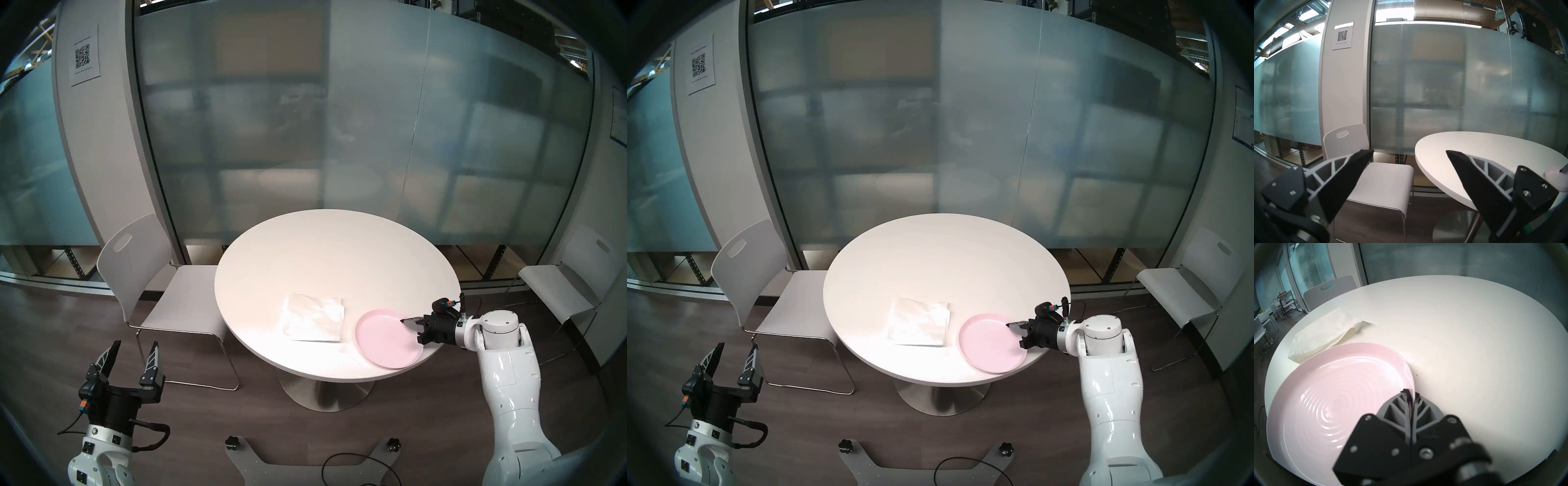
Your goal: Fold the napkin in half twice and place it beside the plate
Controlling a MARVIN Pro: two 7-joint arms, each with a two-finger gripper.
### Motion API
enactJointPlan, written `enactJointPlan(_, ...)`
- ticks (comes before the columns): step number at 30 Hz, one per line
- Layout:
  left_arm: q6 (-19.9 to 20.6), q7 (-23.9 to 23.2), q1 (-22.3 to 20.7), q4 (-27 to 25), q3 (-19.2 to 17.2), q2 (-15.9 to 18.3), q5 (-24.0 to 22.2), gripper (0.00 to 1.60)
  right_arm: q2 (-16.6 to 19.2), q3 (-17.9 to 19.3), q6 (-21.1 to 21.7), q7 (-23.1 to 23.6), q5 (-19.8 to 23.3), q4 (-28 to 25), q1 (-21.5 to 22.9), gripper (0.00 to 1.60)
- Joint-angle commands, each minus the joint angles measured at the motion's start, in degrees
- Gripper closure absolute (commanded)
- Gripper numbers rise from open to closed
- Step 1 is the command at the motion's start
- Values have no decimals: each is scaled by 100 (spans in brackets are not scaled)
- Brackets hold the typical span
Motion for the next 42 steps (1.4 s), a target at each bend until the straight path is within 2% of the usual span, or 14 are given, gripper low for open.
enactJointPlan(1, -75, 8, 13, -100, -89, -6, -31, 0, -172, -90, -127, -160, -11, -41, 132, 160)
enactJointPlan(20, -50, -84, -81, -42, -183, -49, -39, 0, -127, -234, -223, -291, -16, 176, 311, 160)
enactJointPlan(22, -49, -85, -92, -43, -183, -61, -27, 0, -117, -243, -233, -292, -18, 184, 316, 148)
enactJointPlan(23, -48, -86, -96, -44, -184, -66, -22, 0, -108, -251, -229, -281, -17, 189, 320, 131)
enactJointPlan(24, -46, -90, -100, -46, -185, -69, -16, 0, -99, -258, -228, -272, -16, 191, 323, 123)
enactJointPlan(25, -44, -94, -103, -48, -186, -72, -10, 0, -95, -261, -231, -274, -13, 190, 323, 105)
enactJointPlan(31, -41, -128, -103, -87, -174, -110, 21, 0, -35, -243, -204, -238, 16, 153, 347, 93)
enactJointPlan(42, -54, -201, -104, -141, -102, -210, 124, 0, 18, 18, -27, 48, 223, -385, 351, 81)
